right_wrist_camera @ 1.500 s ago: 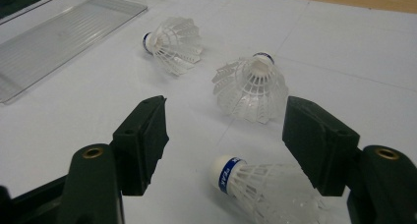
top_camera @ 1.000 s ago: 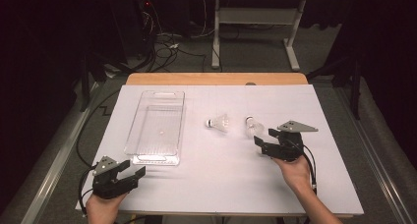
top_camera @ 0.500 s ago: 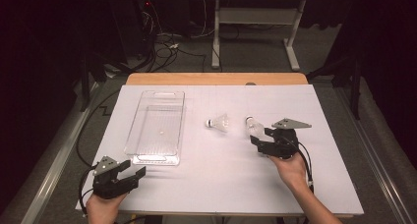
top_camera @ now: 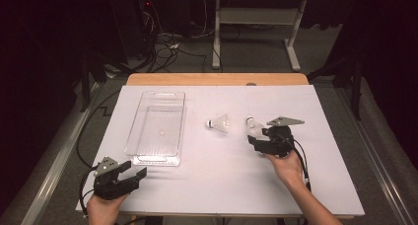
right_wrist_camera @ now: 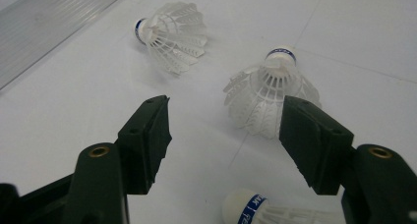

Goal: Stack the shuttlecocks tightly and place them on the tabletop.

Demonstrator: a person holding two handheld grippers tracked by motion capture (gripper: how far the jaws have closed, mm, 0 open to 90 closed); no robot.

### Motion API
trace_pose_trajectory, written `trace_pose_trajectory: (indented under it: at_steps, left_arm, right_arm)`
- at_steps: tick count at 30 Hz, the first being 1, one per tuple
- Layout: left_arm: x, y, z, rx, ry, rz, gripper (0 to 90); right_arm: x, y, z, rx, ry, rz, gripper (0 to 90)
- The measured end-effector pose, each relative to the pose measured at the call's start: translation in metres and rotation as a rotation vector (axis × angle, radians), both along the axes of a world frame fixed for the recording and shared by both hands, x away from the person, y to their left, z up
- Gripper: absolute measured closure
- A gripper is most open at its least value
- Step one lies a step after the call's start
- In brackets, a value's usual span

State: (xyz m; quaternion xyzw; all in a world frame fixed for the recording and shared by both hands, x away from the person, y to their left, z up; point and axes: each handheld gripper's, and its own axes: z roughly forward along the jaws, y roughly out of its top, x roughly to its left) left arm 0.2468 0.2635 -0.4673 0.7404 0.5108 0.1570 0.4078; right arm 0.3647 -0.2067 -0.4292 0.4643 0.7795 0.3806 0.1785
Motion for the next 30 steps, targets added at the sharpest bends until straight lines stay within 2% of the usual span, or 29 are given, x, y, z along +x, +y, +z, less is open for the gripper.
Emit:
trace_pose_trajectory:
  at_steps: [15, 23, 30]
  left_arm:
    - [0.0, 0.001, 0.001, 0.002, 0.005, -0.004, 34.5]
    - [0.0, 0.0, 0.0, 0.003, 0.001, -0.001, 34.3]
    - [-0.001, -0.001, 0.0, 0.001, 0.002, -0.007, 34.2]
  right_arm:
    - [0.013, 0.007, 0.002, -0.031, 0.054, -0.017, 41.4]
    - [0.026, 0.012, 0.002, -0.042, 0.141, -0.039, 45.6]
    - [0.033, 0.017, 0.002, -0.052, 0.163, -0.049, 47.5]
